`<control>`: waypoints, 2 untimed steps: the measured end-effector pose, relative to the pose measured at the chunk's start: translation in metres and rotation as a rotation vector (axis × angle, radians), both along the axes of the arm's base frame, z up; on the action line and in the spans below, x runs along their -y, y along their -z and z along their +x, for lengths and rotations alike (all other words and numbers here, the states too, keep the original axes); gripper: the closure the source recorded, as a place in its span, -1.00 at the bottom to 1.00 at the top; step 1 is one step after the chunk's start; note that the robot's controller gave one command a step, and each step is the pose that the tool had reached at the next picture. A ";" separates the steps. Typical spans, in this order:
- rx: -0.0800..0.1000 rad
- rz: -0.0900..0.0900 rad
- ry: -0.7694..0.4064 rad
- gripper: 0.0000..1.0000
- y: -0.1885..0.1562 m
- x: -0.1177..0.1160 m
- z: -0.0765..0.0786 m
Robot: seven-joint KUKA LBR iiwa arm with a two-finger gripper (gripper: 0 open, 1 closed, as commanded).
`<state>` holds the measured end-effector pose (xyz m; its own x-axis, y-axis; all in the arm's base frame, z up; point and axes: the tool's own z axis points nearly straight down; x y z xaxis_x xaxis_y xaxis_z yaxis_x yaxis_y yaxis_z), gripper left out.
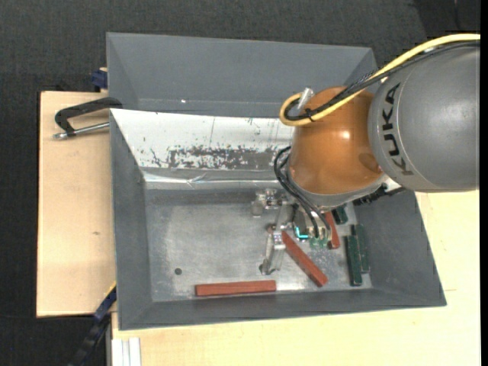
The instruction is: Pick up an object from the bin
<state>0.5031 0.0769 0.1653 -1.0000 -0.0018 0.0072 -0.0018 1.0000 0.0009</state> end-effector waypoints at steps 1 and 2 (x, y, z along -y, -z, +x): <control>0.007 0.001 0.001 -1.00 -0.004 0.000 0.001; 0.014 0.001 0.009 -1.00 0.058 0.035 0.014</control>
Offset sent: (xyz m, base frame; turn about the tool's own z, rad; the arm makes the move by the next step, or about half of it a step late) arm 0.0178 -0.0561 -0.0953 0.0150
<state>0.5174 0.0419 0.1077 -1.0000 0.0068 -0.0065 0.0067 1.0000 0.0020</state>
